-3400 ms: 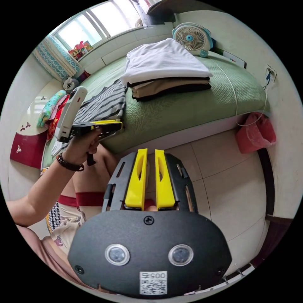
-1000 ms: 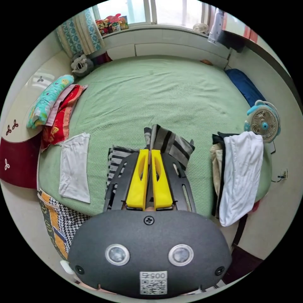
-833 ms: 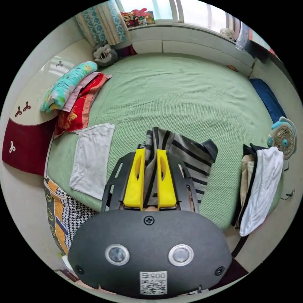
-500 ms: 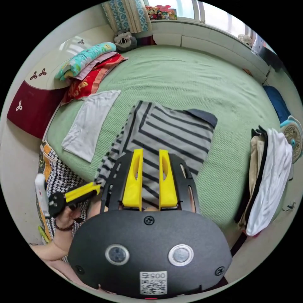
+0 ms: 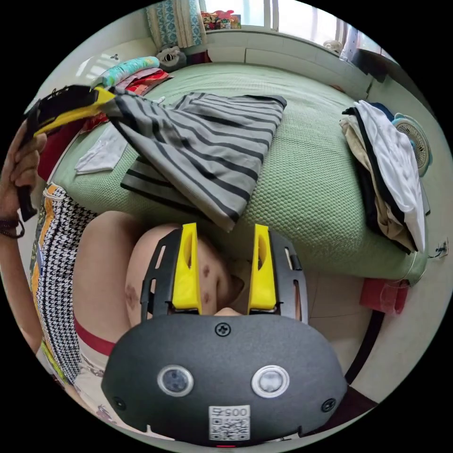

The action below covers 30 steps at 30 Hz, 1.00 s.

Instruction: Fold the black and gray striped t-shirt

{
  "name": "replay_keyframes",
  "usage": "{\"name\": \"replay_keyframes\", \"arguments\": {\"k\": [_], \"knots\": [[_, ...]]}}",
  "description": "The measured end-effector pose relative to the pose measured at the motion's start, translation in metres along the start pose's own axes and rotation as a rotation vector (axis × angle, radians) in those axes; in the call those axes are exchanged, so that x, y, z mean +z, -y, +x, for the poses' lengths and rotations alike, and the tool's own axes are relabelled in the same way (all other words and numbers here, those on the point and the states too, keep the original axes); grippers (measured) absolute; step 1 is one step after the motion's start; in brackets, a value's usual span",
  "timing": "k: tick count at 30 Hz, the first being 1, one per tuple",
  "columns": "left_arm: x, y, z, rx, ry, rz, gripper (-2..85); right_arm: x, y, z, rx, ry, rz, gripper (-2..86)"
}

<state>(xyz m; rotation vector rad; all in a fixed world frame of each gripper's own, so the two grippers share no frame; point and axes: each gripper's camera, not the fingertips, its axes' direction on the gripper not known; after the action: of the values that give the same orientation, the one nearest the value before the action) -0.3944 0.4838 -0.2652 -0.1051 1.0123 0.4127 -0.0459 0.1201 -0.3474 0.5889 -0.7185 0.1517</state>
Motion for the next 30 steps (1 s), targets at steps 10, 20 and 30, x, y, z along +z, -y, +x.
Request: {"name": "replay_keyframes", "arguments": {"k": [10,20,30], "knots": [[-0.002,0.0,0.021,0.044,0.032,-0.002,2.0,-0.008,-0.008,-0.001,0.141,-0.067,0.113,0.4],[0.118,-0.067,-0.063,-0.112,0.141,-0.294,3.8,0.028,-0.024,0.009,0.096,-0.065,-0.037,-1.5],[0.074,-0.077,-0.054,-0.018,0.179,-0.132,5.0,-0.009,-0.031,0.013,-0.03,-0.036,0.049,-0.7]]}}
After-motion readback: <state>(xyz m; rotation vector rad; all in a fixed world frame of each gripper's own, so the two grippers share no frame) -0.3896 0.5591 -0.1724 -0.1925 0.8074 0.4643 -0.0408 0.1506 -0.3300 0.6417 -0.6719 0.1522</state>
